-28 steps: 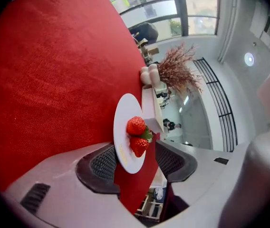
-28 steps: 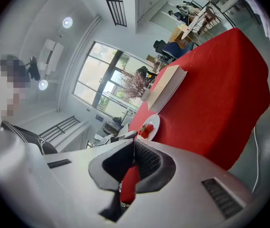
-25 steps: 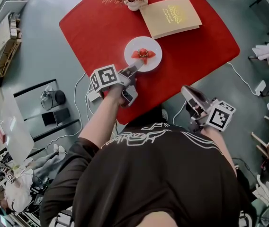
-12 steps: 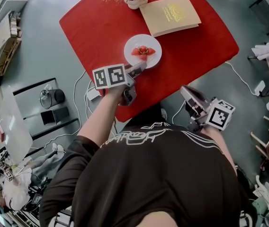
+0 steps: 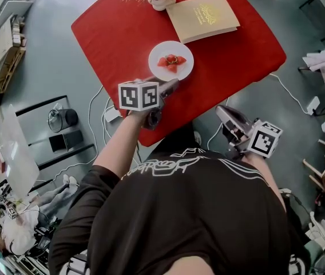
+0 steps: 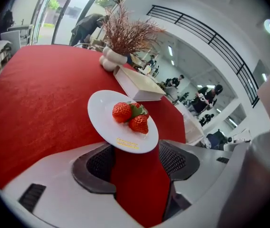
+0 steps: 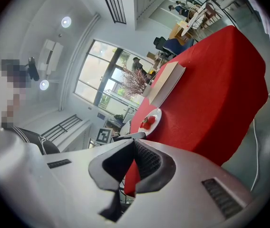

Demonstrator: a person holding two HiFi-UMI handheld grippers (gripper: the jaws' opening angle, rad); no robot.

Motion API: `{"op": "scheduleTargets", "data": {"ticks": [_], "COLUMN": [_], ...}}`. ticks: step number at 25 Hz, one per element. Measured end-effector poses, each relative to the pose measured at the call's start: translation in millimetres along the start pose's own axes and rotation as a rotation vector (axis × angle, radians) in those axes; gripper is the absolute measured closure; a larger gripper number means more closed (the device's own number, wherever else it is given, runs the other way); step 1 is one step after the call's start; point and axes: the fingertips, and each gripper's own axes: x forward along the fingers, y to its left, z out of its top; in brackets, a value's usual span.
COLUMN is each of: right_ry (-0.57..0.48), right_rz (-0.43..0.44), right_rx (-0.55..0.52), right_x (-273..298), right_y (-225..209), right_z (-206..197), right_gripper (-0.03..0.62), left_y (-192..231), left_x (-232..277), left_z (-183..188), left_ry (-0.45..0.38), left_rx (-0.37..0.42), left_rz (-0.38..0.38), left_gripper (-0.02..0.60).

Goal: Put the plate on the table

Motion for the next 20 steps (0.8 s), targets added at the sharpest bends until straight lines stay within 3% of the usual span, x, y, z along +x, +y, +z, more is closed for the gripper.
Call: {"op": "scheduleTargets", "data": {"ticks": [9, 15, 20], "right_ry": [-0.015, -0.015, -0.013], "right_rz": [0.007, -0.001, -0.005], "right_rx": [-0.02, -0.045, -0.103], "right_x": [-7.8, -14.2, -21.5], "right_y": [8.2, 12.6, 22.0], "right_z": [-2.3, -7.5, -10.2], "right_gripper": [0.586, 0.586, 0.586], "left_y": [2.0, 5.1, 10.2], "left_x": [-2.3, -9.6, -23.2], "left_z": [-14.5, -20.8, -27.9], "left_ry": [0.087, 0.07, 0.024], "left_rx": [0.097, 0.062, -0.036], "left_rz": [0.104, 0.109, 0.103], "left_gripper": [0.302, 0.302, 0.304]}}
